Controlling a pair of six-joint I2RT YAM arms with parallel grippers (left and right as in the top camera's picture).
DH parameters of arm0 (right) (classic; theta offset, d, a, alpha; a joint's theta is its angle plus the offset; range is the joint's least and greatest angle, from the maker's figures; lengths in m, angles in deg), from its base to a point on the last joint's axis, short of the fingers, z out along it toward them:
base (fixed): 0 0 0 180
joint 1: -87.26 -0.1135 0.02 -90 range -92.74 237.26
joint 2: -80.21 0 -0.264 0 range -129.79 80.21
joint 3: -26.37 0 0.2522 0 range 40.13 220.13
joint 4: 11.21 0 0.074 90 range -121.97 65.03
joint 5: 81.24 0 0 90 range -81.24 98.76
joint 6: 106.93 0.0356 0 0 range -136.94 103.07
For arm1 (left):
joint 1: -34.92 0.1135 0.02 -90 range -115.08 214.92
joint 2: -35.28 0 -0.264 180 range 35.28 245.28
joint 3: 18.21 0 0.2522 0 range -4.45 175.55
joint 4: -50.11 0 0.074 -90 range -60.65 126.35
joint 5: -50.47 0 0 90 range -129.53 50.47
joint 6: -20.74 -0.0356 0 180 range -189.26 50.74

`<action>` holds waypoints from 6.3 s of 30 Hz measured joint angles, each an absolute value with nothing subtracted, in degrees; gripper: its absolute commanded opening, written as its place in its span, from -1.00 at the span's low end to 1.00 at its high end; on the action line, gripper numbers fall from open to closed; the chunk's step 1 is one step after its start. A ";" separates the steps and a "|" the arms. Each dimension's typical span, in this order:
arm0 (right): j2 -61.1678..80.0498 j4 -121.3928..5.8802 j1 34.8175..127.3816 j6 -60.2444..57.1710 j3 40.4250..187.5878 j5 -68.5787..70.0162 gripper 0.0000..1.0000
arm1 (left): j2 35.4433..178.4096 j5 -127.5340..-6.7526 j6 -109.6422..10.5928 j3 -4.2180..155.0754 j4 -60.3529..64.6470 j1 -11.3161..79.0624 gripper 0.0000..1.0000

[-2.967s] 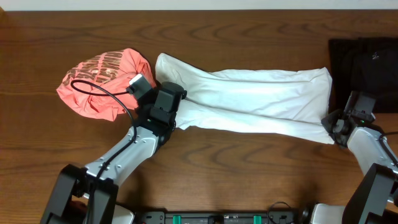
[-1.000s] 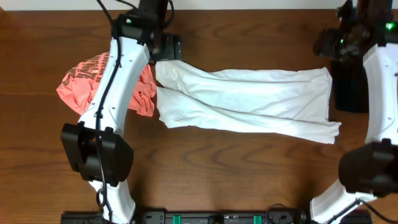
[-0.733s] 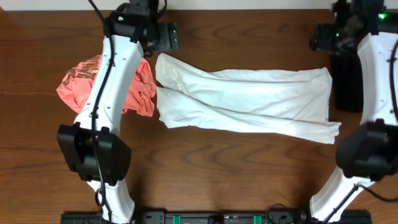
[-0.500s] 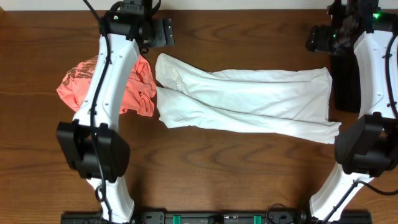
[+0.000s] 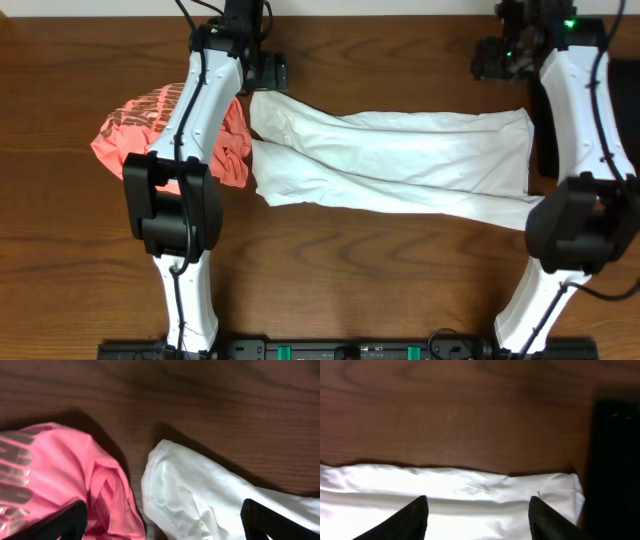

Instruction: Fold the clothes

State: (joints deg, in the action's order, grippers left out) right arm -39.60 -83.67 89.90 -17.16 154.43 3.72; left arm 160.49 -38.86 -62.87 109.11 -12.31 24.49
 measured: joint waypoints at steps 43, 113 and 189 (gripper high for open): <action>-46.79 -93.55 94.12 -16.31 154.43 4.99 0.14 | 172.88 -43.47 -78.10 109.11 -3.59 24.29 0.38; -56.45 -82.29 100.24 -20.14 153.67 5.80 -0.97 | 169.12 -37.59 -54.48 109.11 -9.56 24.05 -0.88; -48.82 -111.27 111.69 -25.23 150.32 -9.63 -0.97 | 156.97 -34.75 -56.14 94.55 -31.50 20.25 -0.88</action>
